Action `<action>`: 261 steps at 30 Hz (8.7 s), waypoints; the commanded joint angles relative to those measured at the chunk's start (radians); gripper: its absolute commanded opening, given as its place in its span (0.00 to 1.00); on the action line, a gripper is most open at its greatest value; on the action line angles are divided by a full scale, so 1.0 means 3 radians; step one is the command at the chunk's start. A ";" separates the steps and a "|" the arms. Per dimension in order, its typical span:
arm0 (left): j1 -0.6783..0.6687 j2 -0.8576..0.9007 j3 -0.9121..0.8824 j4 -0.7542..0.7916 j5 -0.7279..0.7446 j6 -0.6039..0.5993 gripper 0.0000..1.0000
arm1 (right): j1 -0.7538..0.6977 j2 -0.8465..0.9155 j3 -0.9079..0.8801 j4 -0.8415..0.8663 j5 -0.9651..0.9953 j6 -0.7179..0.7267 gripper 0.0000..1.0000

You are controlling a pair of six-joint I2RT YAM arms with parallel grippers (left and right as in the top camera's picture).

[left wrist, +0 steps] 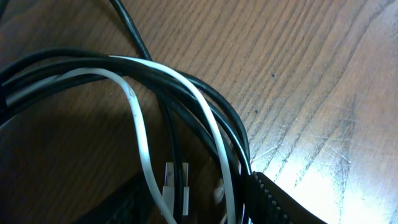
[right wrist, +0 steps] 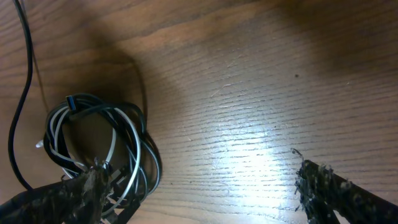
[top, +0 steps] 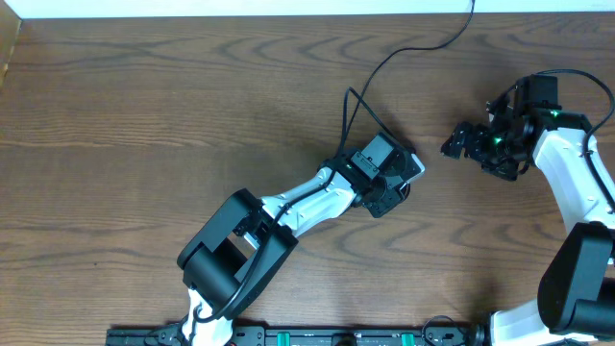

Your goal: Untangle cables

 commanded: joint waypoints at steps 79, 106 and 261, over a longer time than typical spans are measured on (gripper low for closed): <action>0.1658 -0.1689 0.0022 -0.0932 0.1897 -0.0729 0.07 | 0.0724 -0.0031 0.0053 0.1044 -0.2124 -0.0100 0.78; 0.2327 -0.1689 0.0022 -0.0585 0.0991 -0.1504 0.07 | 0.0692 -0.0337 0.0064 0.1029 -0.0524 0.0741 0.01; 0.1297 -0.1139 -0.0004 -0.1211 0.0153 -0.1254 0.07 | 0.1795 0.0371 0.0645 -0.0581 -0.0590 -0.1240 0.58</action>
